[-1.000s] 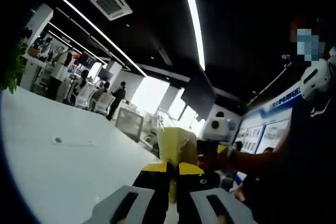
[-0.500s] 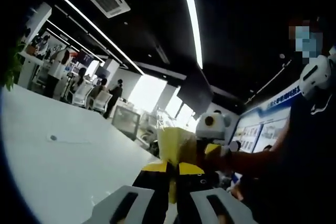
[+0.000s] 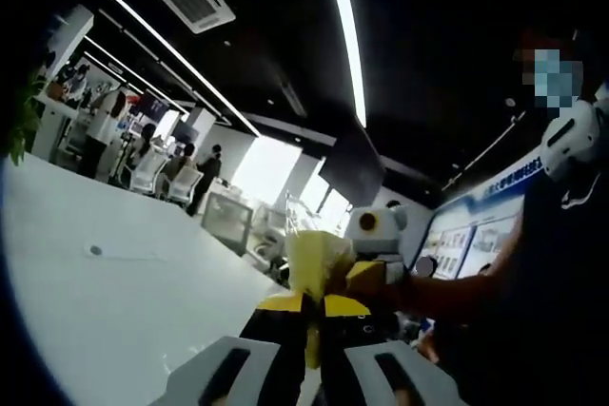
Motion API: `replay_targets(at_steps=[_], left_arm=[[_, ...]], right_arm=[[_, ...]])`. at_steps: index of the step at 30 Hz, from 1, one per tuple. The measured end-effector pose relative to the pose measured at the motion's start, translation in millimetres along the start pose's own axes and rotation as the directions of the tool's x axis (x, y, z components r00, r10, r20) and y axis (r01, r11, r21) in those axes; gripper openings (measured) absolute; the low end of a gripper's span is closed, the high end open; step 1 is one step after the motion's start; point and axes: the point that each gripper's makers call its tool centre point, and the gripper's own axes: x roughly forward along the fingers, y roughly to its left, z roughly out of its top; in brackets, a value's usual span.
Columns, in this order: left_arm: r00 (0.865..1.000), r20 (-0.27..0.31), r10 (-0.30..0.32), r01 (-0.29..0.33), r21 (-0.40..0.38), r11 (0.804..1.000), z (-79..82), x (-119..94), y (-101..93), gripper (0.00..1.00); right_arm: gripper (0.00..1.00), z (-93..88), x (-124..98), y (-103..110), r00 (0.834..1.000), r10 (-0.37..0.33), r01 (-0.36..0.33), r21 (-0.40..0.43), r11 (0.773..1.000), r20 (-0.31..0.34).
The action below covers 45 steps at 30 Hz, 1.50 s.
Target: Compare the silicone blocks by pressing each to a similar depth, holding the contact briefly, and releasing to observe deformation and rebound differences across the visible hardness samples.
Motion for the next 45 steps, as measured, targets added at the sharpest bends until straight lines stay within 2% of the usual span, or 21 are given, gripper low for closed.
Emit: replay_targets(at_steps=[4,6,10,18,23,28,31,38,45], left_arm=[[1.000,-0.003,0.000,0.000,0.003,1.000,-0.7,0,-1.0,0.02],[1.000,-0.002,0.000,0.000,0.004,1.000,-0.3,0,-1.4,0.02],[1.000,0.002,0.004,-0.004,0.002,1.000,0.7,0,-1.6,0.02],[1.000,0.000,0.006,-0.006,-0.012,1.000,-1.4,2,-2.7,0.02],[1.000,-0.002,0.007,-0.007,-0.012,1.000,-1.2,3,-3.5,0.03],[1.000,-0.004,0.016,-0.016,0.000,1.000,0.6,0,-4.9,0.03],[1.000,-0.008,0.019,-0.019,0.007,1.000,1.8,-3,-5.0,0.03],[0.999,-0.020,0.031,-0.030,0.042,0.999,2.8,-7,-4.0,0.04],[0.998,-0.028,0.048,-0.046,0.055,0.997,2.8,-8,-1.5,0.03]], right_arm=[[0.17,-0.2,-1,3,1.000,-0.002,0.002,-0.018,1.000,-0.016],[0.14,0.2,-1,4,1.000,-0.001,0.001,0.012,1.000,-0.030],[0.10,0.1,-1,4,0.999,-0.001,0.001,0.003,1.000,-0.033],[0.03,-2.4,-3,5,0.998,0.002,0.000,0.039,0.999,-0.058],[0.01,-2.1,-4,5,0.998,0.003,0.001,0.066,0.998,-0.066],[0.00,-1.0,-2,9,0.997,0.000,0.002,0.029,1.000,-0.072],[0.00,-1.4,-1,10,0.997,0.009,-0.005,0.051,0.999,-0.076],[0.00,-1.1,4,11,0.997,0.015,-0.013,0.022,1.000,-0.076],[0.00,-1.6,6,9,0.997,0.020,-0.018,0.031,0.999,-0.076]])
